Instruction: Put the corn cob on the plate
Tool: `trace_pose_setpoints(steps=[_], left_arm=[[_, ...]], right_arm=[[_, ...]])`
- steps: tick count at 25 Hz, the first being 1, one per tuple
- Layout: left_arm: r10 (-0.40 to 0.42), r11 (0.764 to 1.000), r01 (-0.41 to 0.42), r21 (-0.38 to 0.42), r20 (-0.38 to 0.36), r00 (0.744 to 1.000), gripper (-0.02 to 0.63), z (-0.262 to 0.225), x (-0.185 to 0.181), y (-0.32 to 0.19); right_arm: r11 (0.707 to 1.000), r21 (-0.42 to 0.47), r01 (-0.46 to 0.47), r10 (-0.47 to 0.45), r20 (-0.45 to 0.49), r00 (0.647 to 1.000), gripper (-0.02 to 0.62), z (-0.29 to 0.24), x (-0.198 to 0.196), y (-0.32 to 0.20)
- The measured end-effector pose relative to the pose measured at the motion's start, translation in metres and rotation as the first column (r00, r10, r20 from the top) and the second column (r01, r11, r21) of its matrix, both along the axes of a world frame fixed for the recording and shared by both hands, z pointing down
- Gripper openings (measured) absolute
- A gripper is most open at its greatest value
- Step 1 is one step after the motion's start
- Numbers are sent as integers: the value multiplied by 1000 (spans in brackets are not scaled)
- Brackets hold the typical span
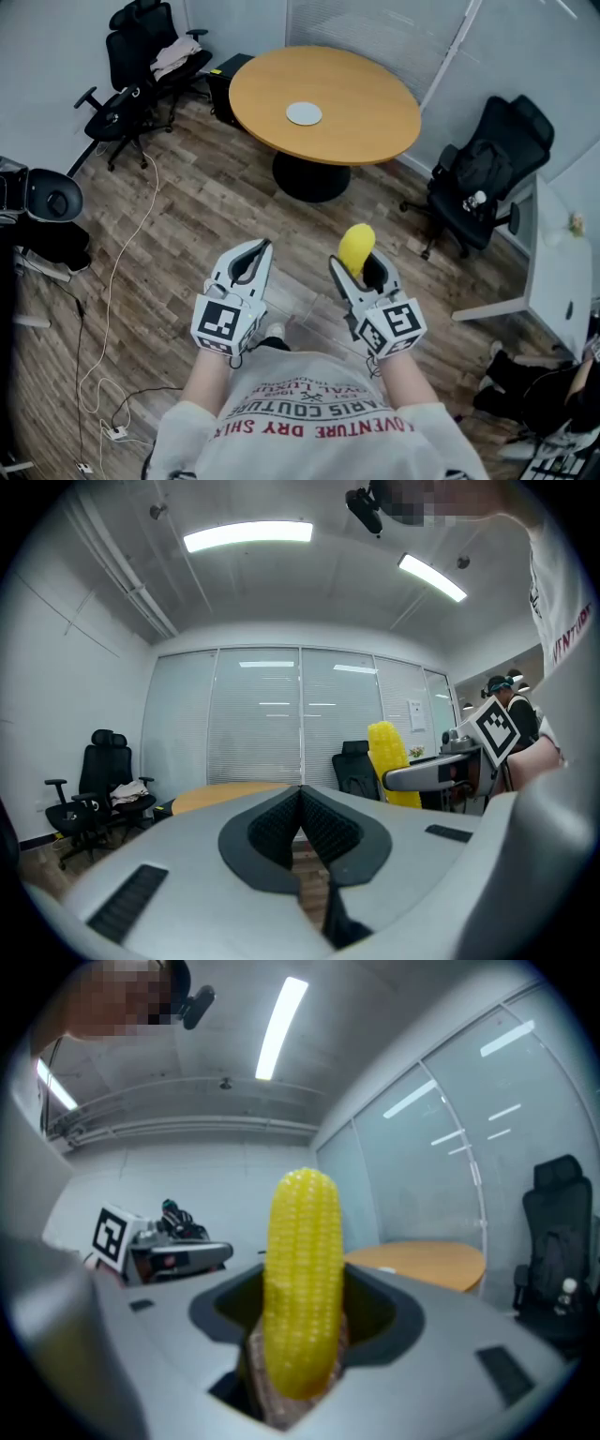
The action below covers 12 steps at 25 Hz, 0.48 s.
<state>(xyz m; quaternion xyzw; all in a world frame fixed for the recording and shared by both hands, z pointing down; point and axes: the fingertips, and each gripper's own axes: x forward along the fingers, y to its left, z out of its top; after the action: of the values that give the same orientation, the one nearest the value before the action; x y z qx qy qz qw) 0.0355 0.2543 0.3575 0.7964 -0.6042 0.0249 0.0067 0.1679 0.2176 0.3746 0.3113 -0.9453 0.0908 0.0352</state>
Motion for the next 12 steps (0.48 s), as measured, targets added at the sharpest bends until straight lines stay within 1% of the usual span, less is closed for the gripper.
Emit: trace_pose_setpoints(steps=[3,6,9,12], left_arm=[[29,1000,-29,-3,15,999,34,0,-29,-22],[38,999,-38,-16,16,999,34,5,-53,-40],[26,999,-26,-27,-1,1000,34,8,-77,-56],[6,999,-7,-37,-24,1000,34,10,-98,-71]], right_arm=[[1000,6,-22,22,2,1000,261,-1,-28,-23],[999,-7,-47,47,2,999,262,2,-48,-43],[998,-28,-60,60,-1,998,262,5,-66,-60],[998,-34,-49,49,-16,999,262,8,-85,-77]])
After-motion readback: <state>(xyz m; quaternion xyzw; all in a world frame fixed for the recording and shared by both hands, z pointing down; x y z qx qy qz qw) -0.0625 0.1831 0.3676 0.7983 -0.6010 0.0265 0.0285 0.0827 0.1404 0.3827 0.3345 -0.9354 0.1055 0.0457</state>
